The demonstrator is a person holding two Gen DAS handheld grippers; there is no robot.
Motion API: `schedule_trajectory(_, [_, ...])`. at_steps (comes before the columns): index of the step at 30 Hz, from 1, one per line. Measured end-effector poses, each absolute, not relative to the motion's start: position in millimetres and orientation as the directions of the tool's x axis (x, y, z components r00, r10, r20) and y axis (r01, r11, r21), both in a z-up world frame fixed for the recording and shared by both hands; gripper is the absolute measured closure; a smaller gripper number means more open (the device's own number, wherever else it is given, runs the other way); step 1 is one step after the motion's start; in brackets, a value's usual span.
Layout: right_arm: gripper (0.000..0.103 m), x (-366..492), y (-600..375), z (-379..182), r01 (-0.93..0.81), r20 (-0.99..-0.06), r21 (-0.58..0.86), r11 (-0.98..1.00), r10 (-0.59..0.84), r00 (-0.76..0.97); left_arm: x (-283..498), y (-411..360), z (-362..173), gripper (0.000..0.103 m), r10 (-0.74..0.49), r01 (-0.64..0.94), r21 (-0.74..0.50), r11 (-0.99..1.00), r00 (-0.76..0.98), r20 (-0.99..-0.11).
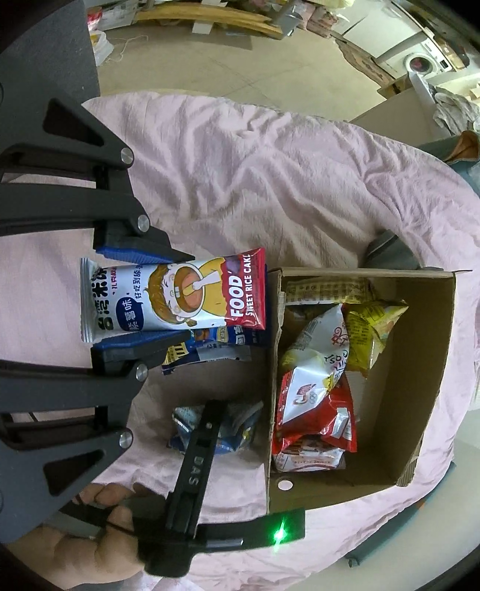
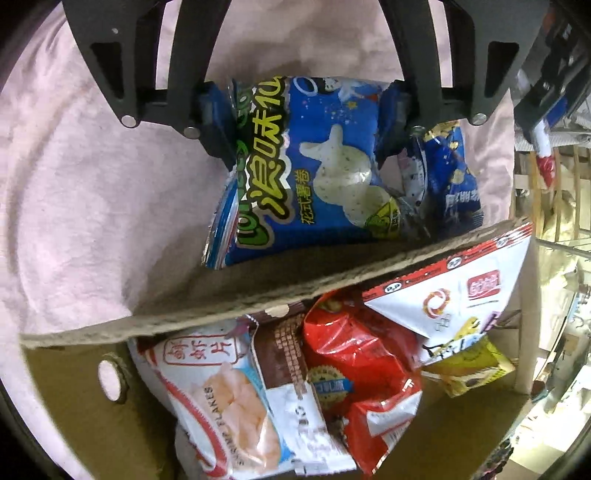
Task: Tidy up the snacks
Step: 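Grasp the blue and green chip bag with the right gripper, then lift the rice cake packet and chip bag and carry both over the box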
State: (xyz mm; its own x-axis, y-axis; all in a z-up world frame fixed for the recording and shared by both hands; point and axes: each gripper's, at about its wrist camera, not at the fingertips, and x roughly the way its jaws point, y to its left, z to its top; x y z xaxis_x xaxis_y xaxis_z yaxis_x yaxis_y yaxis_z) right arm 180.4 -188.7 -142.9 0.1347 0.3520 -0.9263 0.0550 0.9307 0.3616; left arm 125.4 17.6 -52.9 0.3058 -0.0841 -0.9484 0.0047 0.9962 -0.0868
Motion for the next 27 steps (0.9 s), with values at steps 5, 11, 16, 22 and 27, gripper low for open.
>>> schedule_trajectory(5, [0.042, 174, -194, -136, 0.031, -0.915, 0.386, 0.922, 0.378, 0.143, 125, 18, -54, 0.075, -0.078, -0.003, -0.083, 0.997, 0.308, -0.948])
schedule_trajectory(11, [0.042, 159, -199, -129, 0.018, -0.905, 0.402, 0.915, 0.394, 0.161, 126, 20, -54, 0.075, -0.069, -0.016, -0.078, 0.997, 0.319, -0.945])
schedule_trajectory(16, [0.042, 149, -213, -123, 0.018, -0.900, 0.411, 0.912, 0.402, 0.171, 125, 20, -53, 0.075, -0.050, -0.017, -0.059, 0.998, 0.332, -0.942])
schedule_trajectory(22, [0.042, 139, -224, -113, -0.003, -0.895, 0.413, 0.911, 0.407, 0.183, 125, 21, -53, 0.075, -0.042, -0.023, -0.054, 0.998, 0.350, -0.936])
schedule_trajectory(27, [0.042, 130, -240, -98, -0.010, -0.875, 0.443, 0.897, 0.434, 0.215, 124, 19, -51, 0.075, -0.043, -0.009, -0.050, 0.999, 0.384, -0.922])
